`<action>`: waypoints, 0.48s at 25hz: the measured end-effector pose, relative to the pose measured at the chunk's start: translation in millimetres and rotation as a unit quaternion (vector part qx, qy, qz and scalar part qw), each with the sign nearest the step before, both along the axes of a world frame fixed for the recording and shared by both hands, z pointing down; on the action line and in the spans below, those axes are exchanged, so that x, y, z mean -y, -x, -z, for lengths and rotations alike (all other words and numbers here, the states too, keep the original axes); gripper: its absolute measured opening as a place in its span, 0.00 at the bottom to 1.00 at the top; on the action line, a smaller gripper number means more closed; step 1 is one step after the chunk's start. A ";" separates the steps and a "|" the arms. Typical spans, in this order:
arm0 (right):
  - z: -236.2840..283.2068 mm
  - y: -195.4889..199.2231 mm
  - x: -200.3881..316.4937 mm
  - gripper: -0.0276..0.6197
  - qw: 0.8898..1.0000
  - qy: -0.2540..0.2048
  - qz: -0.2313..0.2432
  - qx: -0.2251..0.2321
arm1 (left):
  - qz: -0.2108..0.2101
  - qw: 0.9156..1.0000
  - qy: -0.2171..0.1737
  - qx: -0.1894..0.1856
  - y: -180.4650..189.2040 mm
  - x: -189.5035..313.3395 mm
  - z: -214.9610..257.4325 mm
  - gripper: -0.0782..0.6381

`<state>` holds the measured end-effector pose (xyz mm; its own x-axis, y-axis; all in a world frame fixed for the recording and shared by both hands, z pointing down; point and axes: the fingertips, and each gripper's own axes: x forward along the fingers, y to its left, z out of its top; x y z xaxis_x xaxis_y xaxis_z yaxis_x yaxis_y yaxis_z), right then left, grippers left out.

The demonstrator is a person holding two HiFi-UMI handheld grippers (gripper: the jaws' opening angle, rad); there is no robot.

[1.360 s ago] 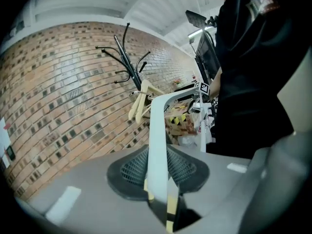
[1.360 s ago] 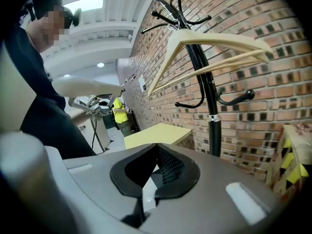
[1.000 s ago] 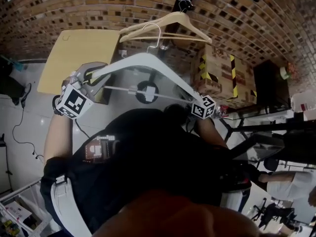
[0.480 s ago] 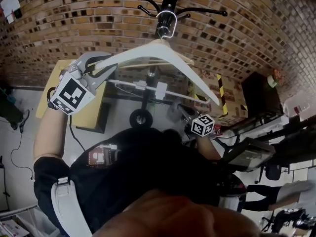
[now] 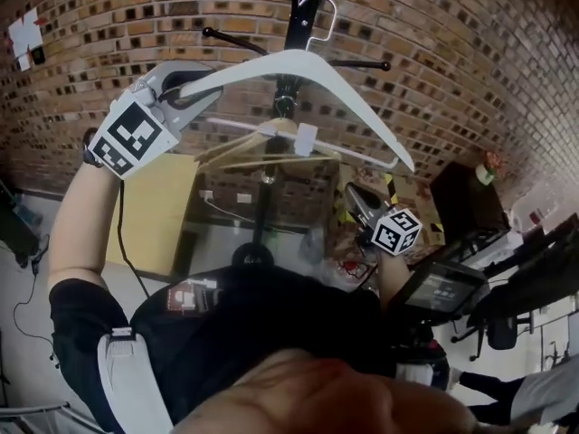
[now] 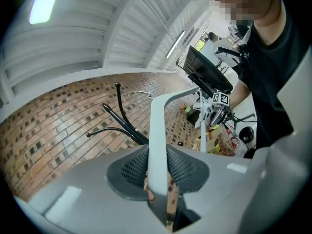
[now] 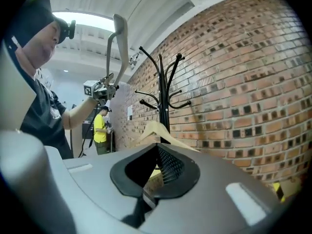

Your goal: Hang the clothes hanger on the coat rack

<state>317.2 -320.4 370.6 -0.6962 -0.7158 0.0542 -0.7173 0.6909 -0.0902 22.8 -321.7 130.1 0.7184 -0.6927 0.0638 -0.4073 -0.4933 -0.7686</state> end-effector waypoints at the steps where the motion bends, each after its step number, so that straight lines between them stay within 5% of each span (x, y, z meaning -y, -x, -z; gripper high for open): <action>1: 12.8 -0.8 2.5 0.06 1.000 -0.008 -0.001 -0.003 | 0.000 1.000 -0.006 0.001 -1.8 2.1 9.0 0.25; 12: 85.7 10.3 18.8 0.06 0.997 -0.065 0.014 -0.026 | -0.025 0.999 -0.044 0.006 -40.0 18.1 89.3 0.25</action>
<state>306.8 -339.2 284.9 -0.7153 -0.6988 -0.0004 -0.6983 0.7148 0.0383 62.8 -339.8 40.8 0.7519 -0.6592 0.0124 -0.3748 -0.4429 -0.8145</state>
